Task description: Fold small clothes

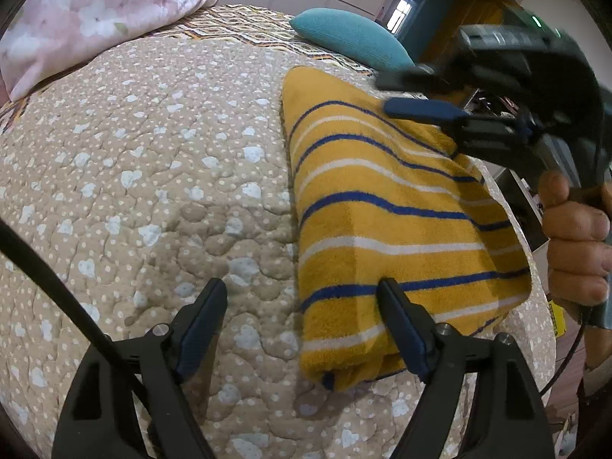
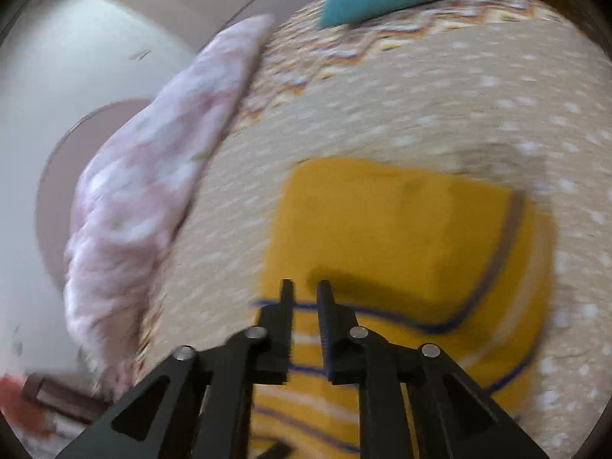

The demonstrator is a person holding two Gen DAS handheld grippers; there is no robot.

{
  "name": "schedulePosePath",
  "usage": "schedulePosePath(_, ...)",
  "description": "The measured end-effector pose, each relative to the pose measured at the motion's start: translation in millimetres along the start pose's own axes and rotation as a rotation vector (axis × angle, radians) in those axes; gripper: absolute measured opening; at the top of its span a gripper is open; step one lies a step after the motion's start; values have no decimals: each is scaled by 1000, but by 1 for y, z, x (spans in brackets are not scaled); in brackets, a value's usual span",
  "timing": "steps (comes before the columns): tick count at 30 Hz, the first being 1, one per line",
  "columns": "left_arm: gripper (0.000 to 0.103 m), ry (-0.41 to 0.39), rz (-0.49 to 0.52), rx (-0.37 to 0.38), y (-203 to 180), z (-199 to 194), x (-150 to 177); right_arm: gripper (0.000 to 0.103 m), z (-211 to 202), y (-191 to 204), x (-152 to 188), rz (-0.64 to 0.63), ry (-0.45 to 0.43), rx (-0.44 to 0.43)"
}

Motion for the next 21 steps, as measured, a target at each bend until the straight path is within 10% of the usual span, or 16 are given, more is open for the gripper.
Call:
schedulePosePath(5,82,-10,9,-11,-1,1,0,26,52,2,-16,-41,122,57)
schedulePosePath(12,83,-7,14,-8,-1,0,1,26,22,-51,-65,161,-77,232)
schedulePosePath(21,84,-11,20,-15,-1,1,1,32,-38,-52,25,124,-100,78)
Point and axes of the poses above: each gripper's, at about its wrist camera, not at the fingertips, and z roughly the way its jaws point, y to its left, x to its underside, the point moved 9 cm from there along z, roughly the way its jaws point, and after that the axes turned 9 degrees about y, right-handed, at the moved point
